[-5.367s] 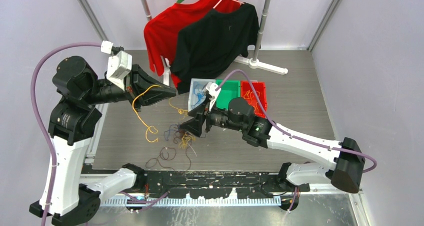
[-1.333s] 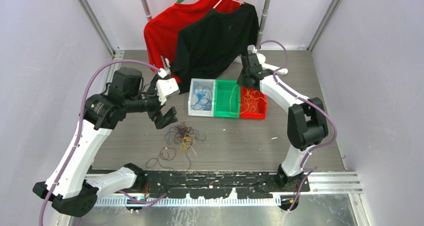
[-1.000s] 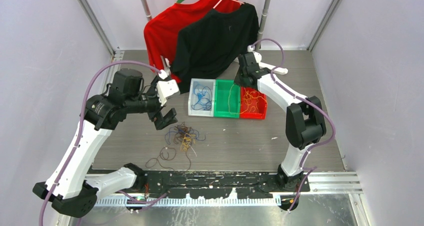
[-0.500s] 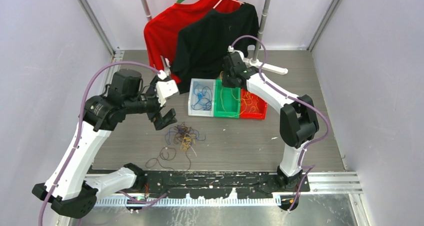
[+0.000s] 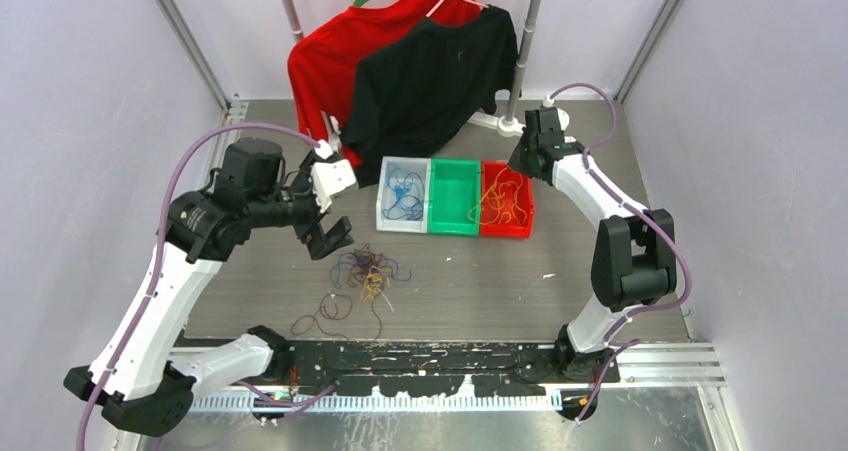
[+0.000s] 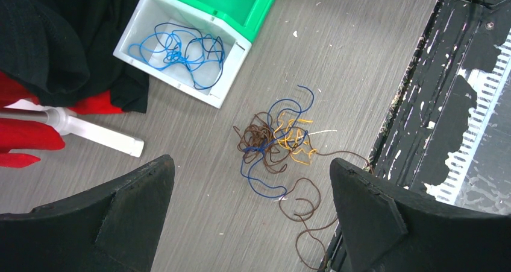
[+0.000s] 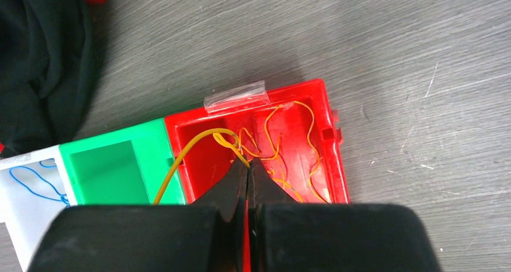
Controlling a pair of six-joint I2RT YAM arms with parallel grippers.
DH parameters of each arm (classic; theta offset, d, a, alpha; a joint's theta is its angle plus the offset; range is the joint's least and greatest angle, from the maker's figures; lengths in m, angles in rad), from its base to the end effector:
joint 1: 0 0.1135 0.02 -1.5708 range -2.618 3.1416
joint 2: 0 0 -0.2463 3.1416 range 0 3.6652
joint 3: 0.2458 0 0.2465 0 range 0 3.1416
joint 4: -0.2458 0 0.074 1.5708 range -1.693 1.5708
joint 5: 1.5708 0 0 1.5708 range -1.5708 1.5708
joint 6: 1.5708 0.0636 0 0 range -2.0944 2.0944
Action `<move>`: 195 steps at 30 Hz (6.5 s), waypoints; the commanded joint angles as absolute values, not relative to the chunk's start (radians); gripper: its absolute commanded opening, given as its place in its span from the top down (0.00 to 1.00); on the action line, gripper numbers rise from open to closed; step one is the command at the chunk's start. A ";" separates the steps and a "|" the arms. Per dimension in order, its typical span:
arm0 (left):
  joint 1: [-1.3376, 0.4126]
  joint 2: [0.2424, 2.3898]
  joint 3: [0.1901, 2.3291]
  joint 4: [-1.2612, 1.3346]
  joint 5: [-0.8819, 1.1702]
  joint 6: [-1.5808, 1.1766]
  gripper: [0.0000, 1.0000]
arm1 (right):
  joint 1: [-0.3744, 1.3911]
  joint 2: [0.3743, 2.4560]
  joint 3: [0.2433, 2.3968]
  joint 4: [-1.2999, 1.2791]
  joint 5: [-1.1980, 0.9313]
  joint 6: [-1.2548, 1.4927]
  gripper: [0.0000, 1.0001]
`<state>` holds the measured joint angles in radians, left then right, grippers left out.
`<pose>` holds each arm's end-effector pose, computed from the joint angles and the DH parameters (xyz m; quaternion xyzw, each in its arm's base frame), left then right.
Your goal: Untangle the cables
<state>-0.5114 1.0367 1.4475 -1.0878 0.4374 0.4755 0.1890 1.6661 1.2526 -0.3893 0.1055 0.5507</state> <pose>0.1546 -0.1177 0.3935 0.4996 0.7309 -0.2032 0.4183 0.3763 0.0652 0.2188 0.1860 0.9072 0.0896 0.3665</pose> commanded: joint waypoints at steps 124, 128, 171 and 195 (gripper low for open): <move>-0.516 1.060 1.508 -1.095 0.411 0.474 0.01 | 0.313 1.582 1.355 -0.531 0.211 0.448 0.32; -0.515 1.070 1.509 -1.105 0.405 0.470 0.01 | 0.292 1.578 1.380 -0.523 0.225 0.452 0.37; -0.515 1.048 1.485 -1.079 0.414 0.481 0.00 | 0.280 1.714 1.264 -0.346 0.215 0.517 0.99; -0.512 1.076 1.490 -1.107 0.377 0.480 0.01 | 0.280 1.743 1.327 -0.401 0.264 0.462 0.60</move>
